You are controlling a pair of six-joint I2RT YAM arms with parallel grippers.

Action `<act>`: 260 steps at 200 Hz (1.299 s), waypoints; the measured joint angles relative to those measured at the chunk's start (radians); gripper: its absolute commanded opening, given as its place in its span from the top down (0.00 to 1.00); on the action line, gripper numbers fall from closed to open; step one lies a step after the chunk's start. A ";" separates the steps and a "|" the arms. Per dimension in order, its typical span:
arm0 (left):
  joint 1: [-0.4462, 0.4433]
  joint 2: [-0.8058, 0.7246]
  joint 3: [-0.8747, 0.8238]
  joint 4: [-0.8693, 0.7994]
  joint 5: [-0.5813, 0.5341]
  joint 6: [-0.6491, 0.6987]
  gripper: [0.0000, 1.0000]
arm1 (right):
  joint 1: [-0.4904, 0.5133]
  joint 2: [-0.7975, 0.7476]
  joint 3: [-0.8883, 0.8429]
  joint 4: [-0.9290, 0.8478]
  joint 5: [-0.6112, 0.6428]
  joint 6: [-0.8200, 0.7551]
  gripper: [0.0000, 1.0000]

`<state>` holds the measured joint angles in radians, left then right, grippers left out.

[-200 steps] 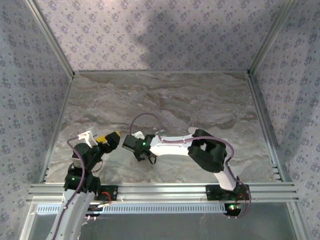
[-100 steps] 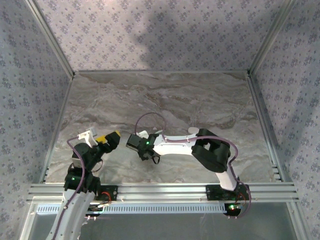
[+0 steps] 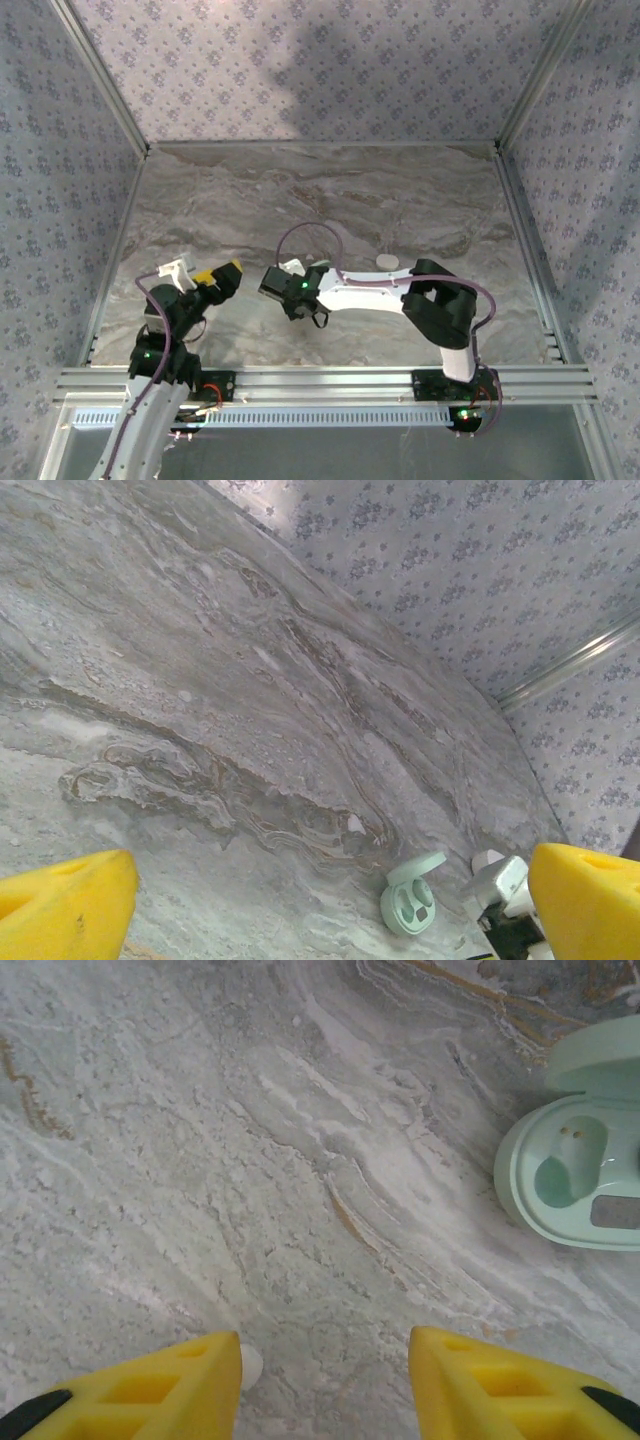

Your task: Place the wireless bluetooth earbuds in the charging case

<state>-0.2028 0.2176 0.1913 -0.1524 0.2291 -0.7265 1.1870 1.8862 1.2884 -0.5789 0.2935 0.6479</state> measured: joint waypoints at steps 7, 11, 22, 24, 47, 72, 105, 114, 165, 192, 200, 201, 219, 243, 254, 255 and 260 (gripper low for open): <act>0.000 0.019 -0.001 0.013 0.009 -0.001 0.00 | 0.000 -0.018 -0.020 0.016 -0.001 -0.017 0.49; 0.000 0.030 -0.001 0.022 0.014 -0.001 0.00 | 0.000 -0.029 -0.032 0.025 -0.002 -0.029 0.48; 0.000 0.073 -0.001 0.047 0.029 -0.003 0.00 | 0.002 -0.063 -0.071 0.056 -0.012 -0.070 0.47; 0.000 0.081 -0.001 0.052 0.033 -0.005 0.00 | 0.002 -0.071 -0.081 0.064 -0.016 -0.080 0.47; 0.000 0.197 -0.002 0.114 0.073 -0.013 0.00 | 0.016 -0.146 -0.159 0.118 -0.058 -0.184 0.45; 0.000 0.298 -0.002 0.174 0.113 -0.024 0.00 | 0.035 -0.190 -0.197 0.163 -0.119 -0.304 0.46; 0.000 0.383 -0.002 0.232 0.151 -0.034 0.00 | 0.056 -0.200 -0.219 0.208 -0.168 -0.465 0.47; 0.000 0.394 -0.002 0.236 0.154 -0.035 0.00 | 0.066 -0.201 -0.233 0.223 -0.167 -0.515 0.47; 0.001 0.394 -0.002 0.259 0.168 -0.035 0.00 | 0.105 -0.198 -0.274 0.297 -0.135 -0.749 0.57; 0.005 0.385 -0.002 0.260 0.168 -0.035 0.00 | 0.118 -0.198 -0.323 0.357 -0.098 -0.853 0.55; 0.005 0.381 -0.002 0.260 0.168 -0.035 0.00 | 0.118 -0.198 -0.333 0.366 -0.094 -0.877 0.55; 0.005 0.380 -0.002 0.260 0.167 -0.035 0.00 | 0.118 -0.198 -0.334 0.367 -0.094 -0.881 0.55; 0.006 0.372 -0.002 0.259 0.167 -0.035 0.00 | 0.111 -0.198 -0.344 0.386 -0.086 -0.926 0.54; 0.006 0.359 -0.002 0.257 0.167 -0.035 0.00 | 0.101 -0.197 -0.346 0.415 -0.072 -0.974 0.53; 0.006 0.354 -0.002 0.256 0.167 -0.035 0.00 | 0.100 -0.197 -0.351 0.431 -0.064 -0.991 0.53; 0.006 0.354 -0.002 0.256 0.167 -0.035 0.00 | 0.100 -0.197 -0.351 0.433 -0.063 -0.993 0.53; 0.006 0.352 -0.002 0.255 0.167 -0.035 0.00 | 0.100 -0.197 -0.353 0.438 -0.060 -0.999 0.53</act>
<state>-0.1963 0.5694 0.1894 0.1024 0.3965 -0.7612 1.2873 1.6894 0.9356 -0.1406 0.2333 -0.3508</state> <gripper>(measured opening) 0.999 0.469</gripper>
